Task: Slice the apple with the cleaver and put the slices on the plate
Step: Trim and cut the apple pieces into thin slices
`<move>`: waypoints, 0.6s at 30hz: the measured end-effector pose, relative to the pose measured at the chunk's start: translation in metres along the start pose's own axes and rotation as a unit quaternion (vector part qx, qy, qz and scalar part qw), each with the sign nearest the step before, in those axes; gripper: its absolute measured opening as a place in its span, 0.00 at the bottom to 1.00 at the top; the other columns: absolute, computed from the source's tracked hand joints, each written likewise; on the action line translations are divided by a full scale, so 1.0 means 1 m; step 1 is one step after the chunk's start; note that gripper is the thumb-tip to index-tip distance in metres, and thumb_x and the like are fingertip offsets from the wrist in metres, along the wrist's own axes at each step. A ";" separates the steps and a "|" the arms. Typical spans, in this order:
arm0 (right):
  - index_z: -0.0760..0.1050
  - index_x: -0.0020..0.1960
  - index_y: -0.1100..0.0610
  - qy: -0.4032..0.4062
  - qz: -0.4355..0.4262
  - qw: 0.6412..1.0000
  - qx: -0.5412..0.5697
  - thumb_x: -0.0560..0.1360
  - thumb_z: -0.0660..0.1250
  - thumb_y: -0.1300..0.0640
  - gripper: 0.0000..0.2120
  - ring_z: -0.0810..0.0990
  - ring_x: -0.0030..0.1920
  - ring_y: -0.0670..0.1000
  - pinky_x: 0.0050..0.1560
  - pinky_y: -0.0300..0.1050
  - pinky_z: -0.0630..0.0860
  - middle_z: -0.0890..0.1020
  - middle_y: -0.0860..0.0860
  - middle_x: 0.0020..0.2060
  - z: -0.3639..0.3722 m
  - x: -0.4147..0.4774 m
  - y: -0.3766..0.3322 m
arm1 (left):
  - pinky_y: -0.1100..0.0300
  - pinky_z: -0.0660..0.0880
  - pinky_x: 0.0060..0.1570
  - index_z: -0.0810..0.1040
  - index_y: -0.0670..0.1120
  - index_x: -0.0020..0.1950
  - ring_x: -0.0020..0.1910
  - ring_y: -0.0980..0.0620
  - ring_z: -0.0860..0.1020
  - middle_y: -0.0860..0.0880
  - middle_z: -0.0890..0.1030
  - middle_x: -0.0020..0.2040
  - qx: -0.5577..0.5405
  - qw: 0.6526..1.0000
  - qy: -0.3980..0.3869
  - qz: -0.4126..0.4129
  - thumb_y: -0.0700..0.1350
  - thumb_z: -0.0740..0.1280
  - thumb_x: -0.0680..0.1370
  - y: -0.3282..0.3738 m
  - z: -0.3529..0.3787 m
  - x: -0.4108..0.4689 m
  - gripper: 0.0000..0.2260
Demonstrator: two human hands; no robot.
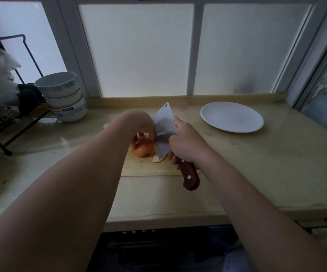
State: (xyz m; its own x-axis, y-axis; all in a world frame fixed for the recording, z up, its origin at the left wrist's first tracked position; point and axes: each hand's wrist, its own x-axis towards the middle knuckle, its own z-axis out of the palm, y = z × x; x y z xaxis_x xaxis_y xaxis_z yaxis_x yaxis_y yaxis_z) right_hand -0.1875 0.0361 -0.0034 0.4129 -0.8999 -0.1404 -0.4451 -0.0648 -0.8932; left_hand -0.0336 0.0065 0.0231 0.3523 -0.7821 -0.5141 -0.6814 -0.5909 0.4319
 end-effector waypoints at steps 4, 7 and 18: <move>0.47 0.86 0.44 -0.006 -0.011 1.000 -0.014 0.74 0.57 0.70 0.46 0.79 0.27 0.50 0.26 0.42 0.77 0.83 0.59 0.39 0.006 0.002 -0.005 | 0.41 0.75 0.64 0.65 0.36 0.75 0.65 0.31 0.74 0.35 0.71 0.66 -0.003 1.000 0.005 0.016 0.36 0.68 0.79 0.000 0.000 -0.001 0.26; 0.46 0.86 0.45 -0.008 -0.015 0.999 -0.033 0.73 0.58 0.70 0.47 0.80 0.29 0.51 0.27 0.42 0.77 0.84 0.58 0.38 0.006 0.003 -0.006 | 0.41 0.75 0.64 0.64 0.36 0.76 0.65 0.31 0.74 0.35 0.71 0.69 0.004 1.000 0.007 0.019 0.36 0.68 0.79 0.001 0.000 -0.001 0.26; 0.41 0.86 0.47 -0.017 -0.039 0.996 -0.082 0.80 0.58 0.66 0.42 0.80 0.26 0.50 0.27 0.44 0.77 0.83 0.58 0.43 0.022 0.017 -0.008 | 0.41 0.77 0.62 0.67 0.34 0.72 0.62 0.33 0.76 0.36 0.73 0.58 0.009 1.000 0.011 0.018 0.37 0.69 0.78 -0.002 0.002 -0.001 0.24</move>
State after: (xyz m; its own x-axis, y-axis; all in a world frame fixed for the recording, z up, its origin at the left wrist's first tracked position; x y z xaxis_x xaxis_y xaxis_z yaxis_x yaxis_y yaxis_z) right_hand -0.1599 0.0308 -0.0081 0.4768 -0.8744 -0.0896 -0.5334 -0.2068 -0.8202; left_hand -0.0336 0.0093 0.0214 0.3406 -0.8072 -0.4821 -0.7053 -0.5584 0.4367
